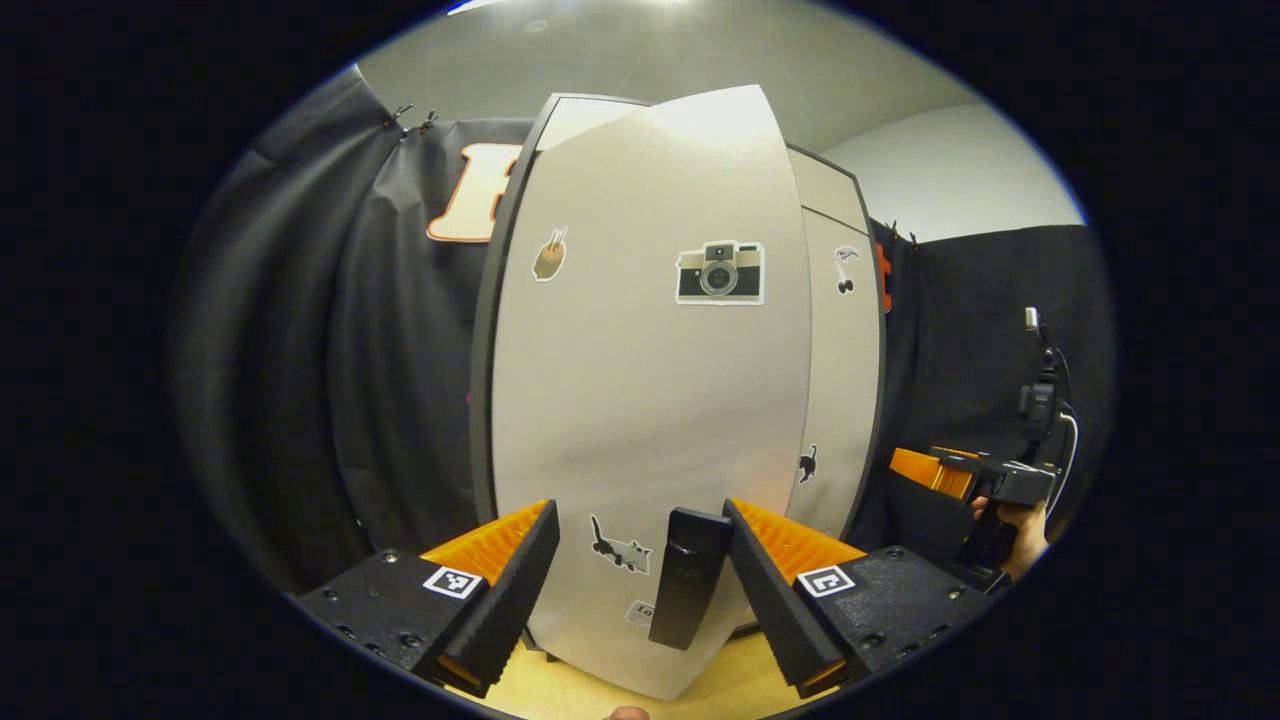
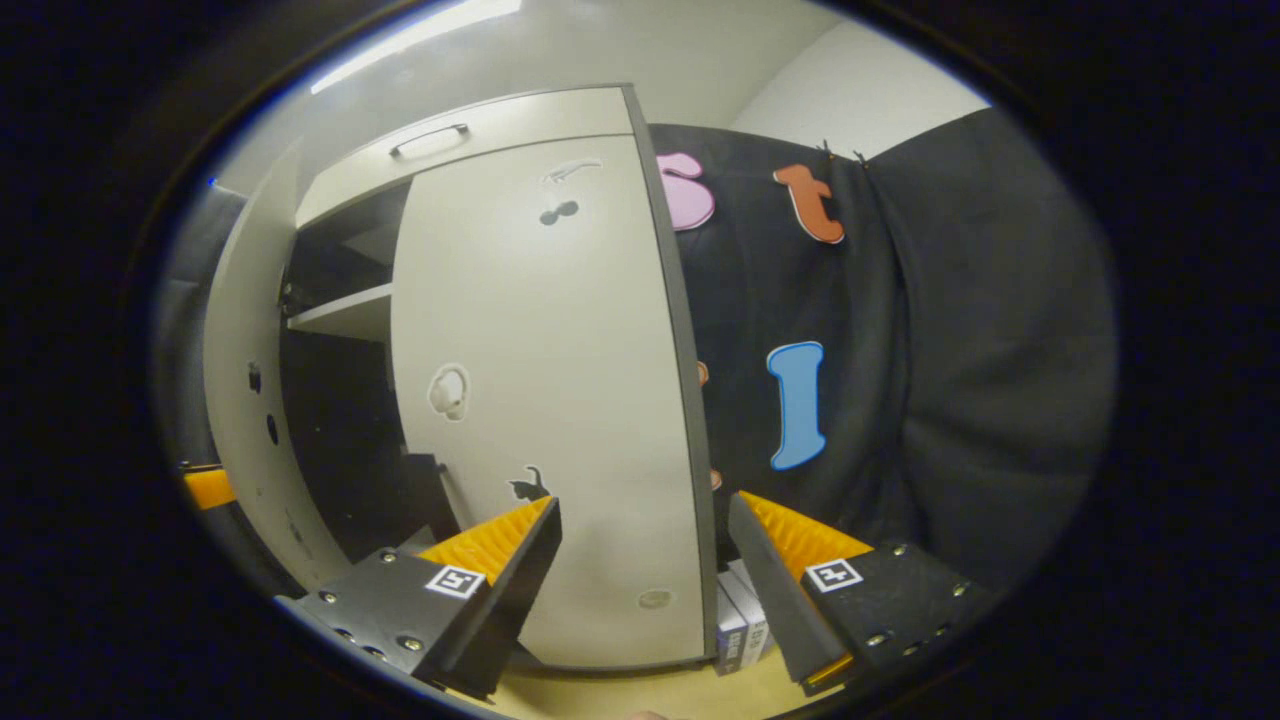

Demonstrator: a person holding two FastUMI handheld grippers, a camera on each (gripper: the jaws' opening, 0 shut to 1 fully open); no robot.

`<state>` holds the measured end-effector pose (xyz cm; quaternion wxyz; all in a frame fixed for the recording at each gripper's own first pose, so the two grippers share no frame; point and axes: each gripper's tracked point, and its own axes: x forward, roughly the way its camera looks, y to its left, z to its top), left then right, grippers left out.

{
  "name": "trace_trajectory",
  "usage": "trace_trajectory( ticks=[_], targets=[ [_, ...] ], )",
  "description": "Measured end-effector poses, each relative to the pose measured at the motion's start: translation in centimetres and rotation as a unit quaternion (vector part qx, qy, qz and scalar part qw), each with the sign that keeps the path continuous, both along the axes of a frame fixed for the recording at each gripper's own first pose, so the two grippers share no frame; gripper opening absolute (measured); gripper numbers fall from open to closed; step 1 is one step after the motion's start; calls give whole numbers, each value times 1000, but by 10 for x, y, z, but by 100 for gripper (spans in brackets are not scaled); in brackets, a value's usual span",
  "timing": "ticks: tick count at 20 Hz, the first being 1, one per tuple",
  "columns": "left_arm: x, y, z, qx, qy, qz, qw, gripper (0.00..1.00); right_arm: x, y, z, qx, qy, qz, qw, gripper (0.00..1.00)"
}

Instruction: Grab one shoe with the right hand and put it into the shoe cabinet, grab the other shoe with the left hand and put it into the shoe cabinet; then close the right door with the right hand and the left door with the left hand.

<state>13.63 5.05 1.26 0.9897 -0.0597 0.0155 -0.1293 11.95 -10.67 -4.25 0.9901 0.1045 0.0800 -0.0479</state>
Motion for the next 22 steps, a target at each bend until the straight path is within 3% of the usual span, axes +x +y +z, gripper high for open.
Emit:
trace_trajectory(
  ticks=[10, 22],
  targets=[
    [40, -33, -2, -1, -2, -8, 1000, 100, -16, -52, -4, 9, 4, -43, 999, 100],
    [76, -55, -5, 9, -3, -1, 1000, 100, -25, -70, 3, -7, 1, -42, 999, 100]
  ],
)
